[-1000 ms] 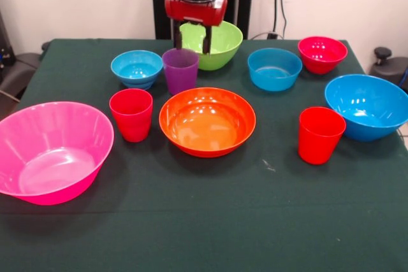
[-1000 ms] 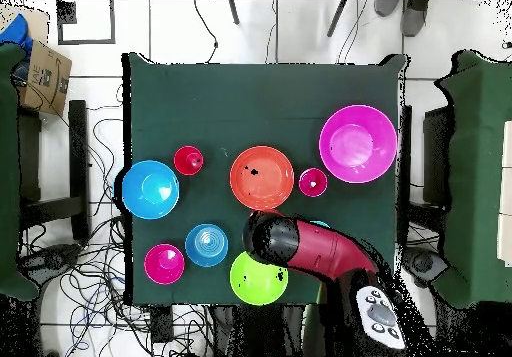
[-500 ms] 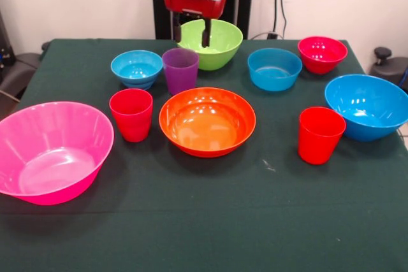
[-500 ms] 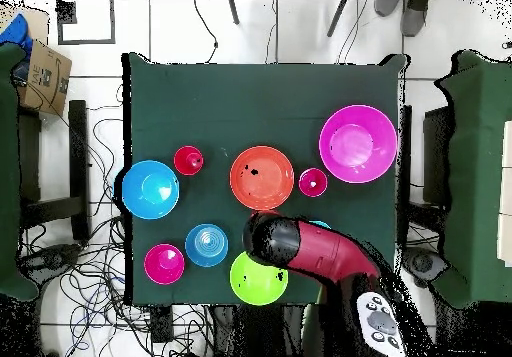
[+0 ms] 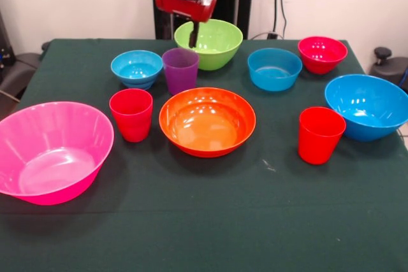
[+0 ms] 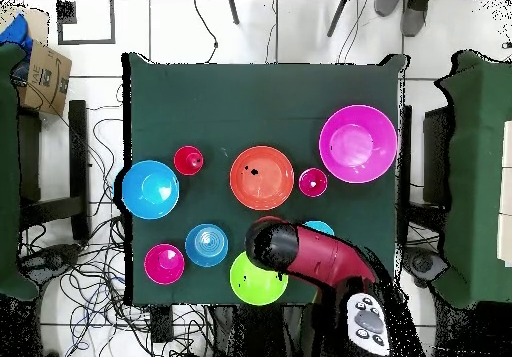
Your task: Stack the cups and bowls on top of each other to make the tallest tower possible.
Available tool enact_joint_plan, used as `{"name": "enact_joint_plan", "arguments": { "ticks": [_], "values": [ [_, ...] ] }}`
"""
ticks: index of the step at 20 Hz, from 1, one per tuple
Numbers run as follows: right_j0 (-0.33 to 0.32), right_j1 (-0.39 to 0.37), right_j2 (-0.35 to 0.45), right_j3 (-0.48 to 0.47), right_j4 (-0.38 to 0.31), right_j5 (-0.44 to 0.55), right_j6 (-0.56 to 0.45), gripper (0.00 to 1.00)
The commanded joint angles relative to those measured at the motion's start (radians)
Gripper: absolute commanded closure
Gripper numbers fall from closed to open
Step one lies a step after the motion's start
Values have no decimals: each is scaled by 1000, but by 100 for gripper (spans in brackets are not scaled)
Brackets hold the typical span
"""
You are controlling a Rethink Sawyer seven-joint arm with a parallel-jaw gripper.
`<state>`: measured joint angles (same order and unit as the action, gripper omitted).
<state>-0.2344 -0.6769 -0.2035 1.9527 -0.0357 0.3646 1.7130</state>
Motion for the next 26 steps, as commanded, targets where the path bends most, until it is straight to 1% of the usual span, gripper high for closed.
{"name": "enact_joint_plan", "arguments": {
  "ticks": [1, 3, 5, 16, 20, 26],
  "values": [
    [52, 100, -60, -85, -4, -105, 222, 0],
    [64, 108, -84, -93, -1, -110, 233, 0],
    [62, 115, -93, -98, -1, -112, 236, 0],
    [31, 117, -84, -101, -10, -141, 243, 0],
    [9, 133, -65, -79, 3, -221, 271, 0],
    [9, 183, -64, -63, 22, -319, 309, 0]
  ]
}}
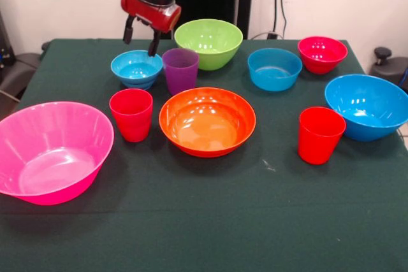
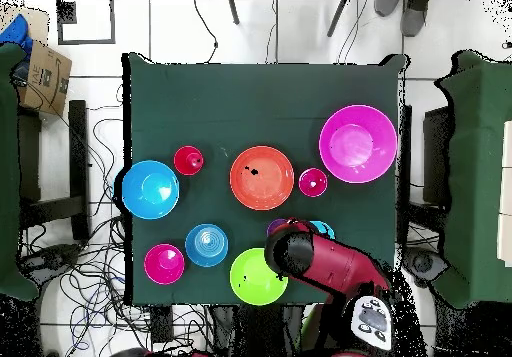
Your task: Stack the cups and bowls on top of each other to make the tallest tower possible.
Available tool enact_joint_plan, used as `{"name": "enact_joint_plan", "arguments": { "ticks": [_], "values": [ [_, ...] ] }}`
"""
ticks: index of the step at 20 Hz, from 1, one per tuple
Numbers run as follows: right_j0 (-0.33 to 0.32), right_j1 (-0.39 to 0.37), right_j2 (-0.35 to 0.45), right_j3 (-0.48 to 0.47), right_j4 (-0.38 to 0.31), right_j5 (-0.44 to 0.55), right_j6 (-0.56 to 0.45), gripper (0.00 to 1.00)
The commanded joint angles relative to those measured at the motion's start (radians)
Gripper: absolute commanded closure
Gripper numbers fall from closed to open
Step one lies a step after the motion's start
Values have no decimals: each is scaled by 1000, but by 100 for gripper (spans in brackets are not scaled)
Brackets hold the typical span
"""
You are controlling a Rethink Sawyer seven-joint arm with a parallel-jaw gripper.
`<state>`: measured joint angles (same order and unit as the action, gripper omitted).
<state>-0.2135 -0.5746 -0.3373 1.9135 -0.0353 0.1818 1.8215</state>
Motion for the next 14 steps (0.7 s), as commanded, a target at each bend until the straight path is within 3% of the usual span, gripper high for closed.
{"name": "enact_joint_plan", "arguments": {
  "ticks": [1, 14],
  "values": [
    [-15, 88, 73, -21, 24, -153, 204, 0],
    [-36, 115, 103, 17, 33, -242, 247, 0]
  ]
}}
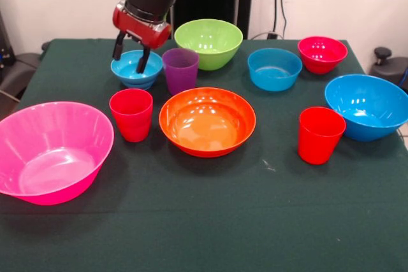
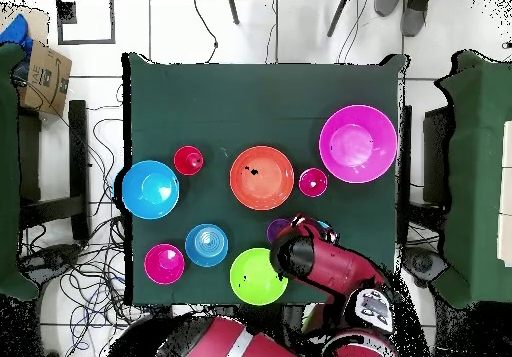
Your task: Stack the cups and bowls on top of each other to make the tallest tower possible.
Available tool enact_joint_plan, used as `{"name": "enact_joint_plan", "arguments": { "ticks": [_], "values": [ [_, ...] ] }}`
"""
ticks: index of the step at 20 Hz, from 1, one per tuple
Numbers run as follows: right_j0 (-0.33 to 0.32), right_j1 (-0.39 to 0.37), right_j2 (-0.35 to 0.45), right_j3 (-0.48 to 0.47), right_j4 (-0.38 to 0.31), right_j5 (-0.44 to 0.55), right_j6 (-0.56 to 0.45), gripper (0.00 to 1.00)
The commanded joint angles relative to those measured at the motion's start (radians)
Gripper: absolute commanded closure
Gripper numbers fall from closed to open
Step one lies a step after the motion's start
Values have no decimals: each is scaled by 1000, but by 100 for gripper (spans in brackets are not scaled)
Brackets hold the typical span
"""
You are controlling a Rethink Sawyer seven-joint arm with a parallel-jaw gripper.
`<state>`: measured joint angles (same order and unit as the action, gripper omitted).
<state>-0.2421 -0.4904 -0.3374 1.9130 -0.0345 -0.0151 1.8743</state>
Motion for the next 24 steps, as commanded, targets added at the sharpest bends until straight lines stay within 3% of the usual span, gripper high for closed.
{"name": "enact_joint_plan", "arguments": {
  "ticks": [1, 8, 15, 24],
  "values": [
    [-6, 26, 104, 23, 34, -42, 200, 0],
    [-13, 23, 118, 29, 26, -41, 221, 0],
    [43, -48, 97, 66, 55, 47, 242, 0],
    [36, -61, 117, 74, 60, 62, 251, 0]
  ]
}}
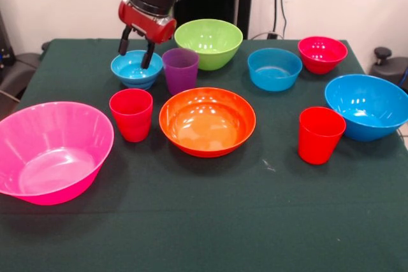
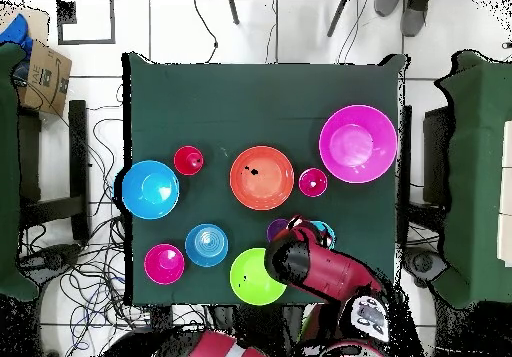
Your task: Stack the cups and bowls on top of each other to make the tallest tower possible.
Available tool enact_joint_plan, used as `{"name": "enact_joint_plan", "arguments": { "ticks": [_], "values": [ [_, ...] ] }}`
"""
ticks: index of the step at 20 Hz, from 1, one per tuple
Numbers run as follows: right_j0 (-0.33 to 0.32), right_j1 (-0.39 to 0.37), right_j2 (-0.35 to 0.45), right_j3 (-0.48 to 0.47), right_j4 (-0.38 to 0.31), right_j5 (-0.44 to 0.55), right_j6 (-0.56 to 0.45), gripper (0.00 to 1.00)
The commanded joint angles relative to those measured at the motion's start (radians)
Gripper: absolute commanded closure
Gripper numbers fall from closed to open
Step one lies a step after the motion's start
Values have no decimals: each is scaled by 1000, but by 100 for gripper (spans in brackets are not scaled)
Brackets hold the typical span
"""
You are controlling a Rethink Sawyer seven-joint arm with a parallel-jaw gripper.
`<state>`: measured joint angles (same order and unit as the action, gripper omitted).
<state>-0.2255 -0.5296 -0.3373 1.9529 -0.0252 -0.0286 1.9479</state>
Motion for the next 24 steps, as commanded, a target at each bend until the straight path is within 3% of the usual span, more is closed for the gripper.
{"name": "enact_joint_plan", "arguments": {
  "ticks": [1, 9, 14, 24],
  "values": [
    [20, -23, 118, 35, 51, 77, 179, 0],
    [21, -29, 125, 37, 54, 82, 187, 0],
    [-10, -1, 157, 44, 43, 24, 199, 0],
    [17, 40, 151, 48, 49, -38, 253, 0]
  ]
}}
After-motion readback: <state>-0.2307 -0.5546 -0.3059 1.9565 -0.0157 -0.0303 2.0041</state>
